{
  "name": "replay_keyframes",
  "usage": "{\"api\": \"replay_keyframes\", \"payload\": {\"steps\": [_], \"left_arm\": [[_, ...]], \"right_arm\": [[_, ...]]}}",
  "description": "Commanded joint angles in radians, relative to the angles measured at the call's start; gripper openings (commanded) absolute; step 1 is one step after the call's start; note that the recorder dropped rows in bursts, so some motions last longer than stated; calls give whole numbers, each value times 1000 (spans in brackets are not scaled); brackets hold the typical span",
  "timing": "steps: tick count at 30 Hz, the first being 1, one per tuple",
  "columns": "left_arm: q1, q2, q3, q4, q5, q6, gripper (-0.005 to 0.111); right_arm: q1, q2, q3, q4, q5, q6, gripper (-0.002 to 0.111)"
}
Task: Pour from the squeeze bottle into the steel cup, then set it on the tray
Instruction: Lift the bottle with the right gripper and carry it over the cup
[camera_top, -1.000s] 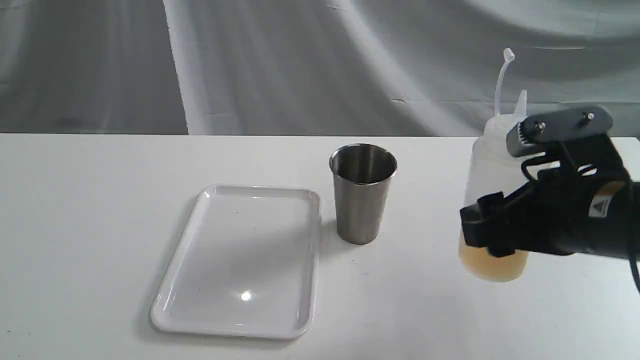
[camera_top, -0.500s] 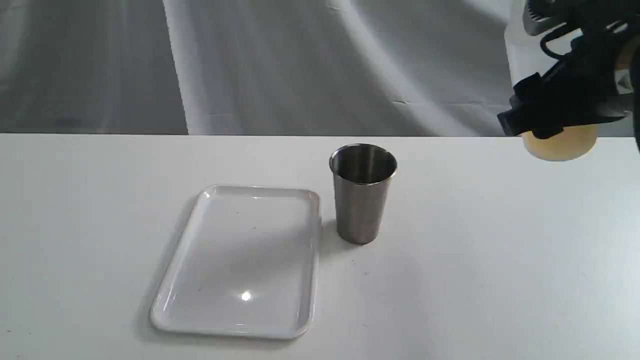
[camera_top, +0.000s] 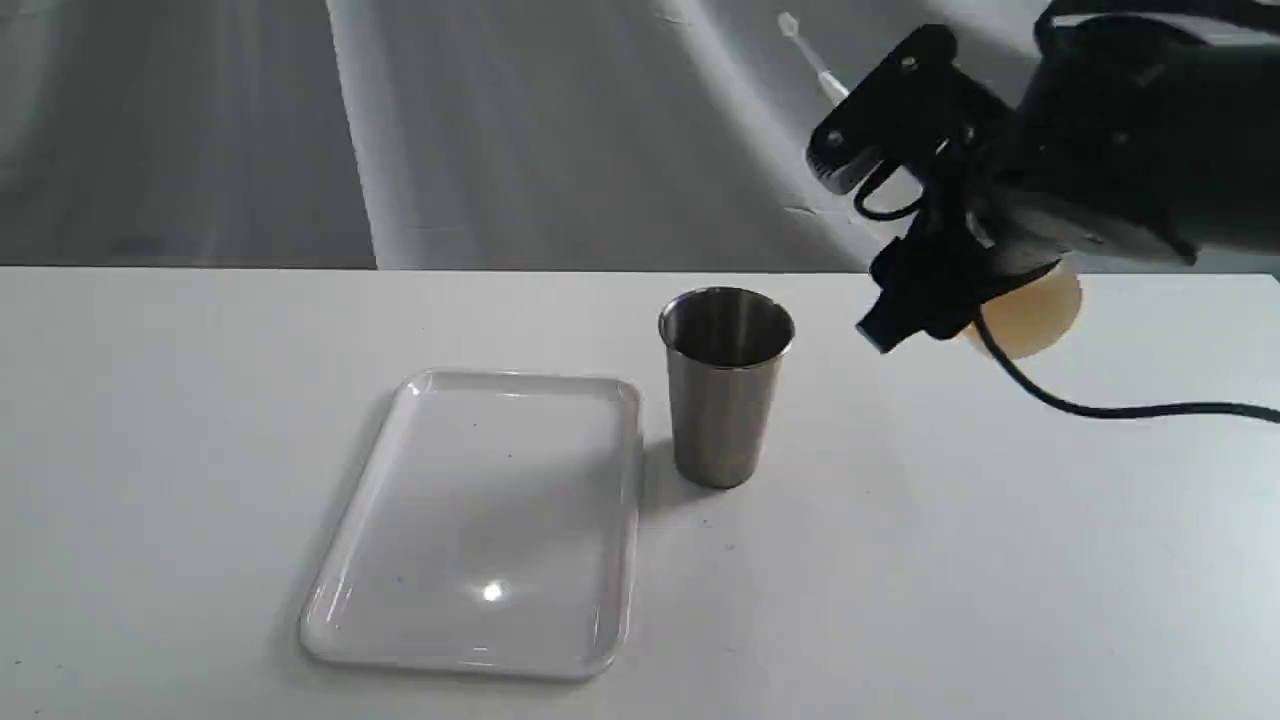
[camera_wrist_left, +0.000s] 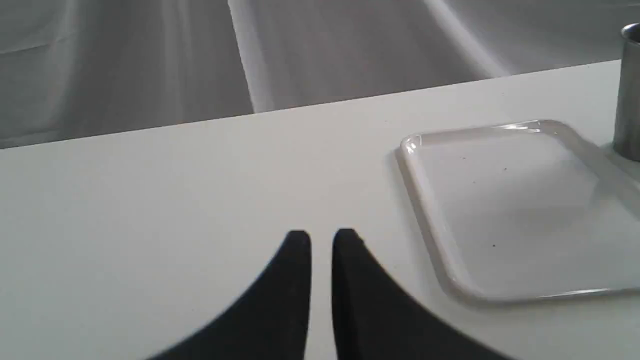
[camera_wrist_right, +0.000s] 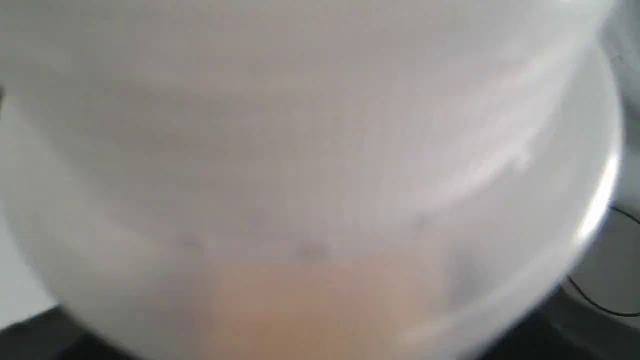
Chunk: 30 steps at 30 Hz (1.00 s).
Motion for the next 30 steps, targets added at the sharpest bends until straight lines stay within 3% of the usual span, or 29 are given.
{"api": "replay_keyframes", "payload": {"steps": [1, 12, 30], "left_arm": [[-3, -5, 4, 1, -7, -2, 8], [-3, -5, 4, 1, -7, -2, 8], [-3, -5, 4, 1, -7, -2, 8]], "right_arm": [[20, 10, -15, -79, 12, 3, 52], [23, 22, -16, -108, -41, -2, 52], [35, 107, -16, -272, 117, -73, 52]]}}
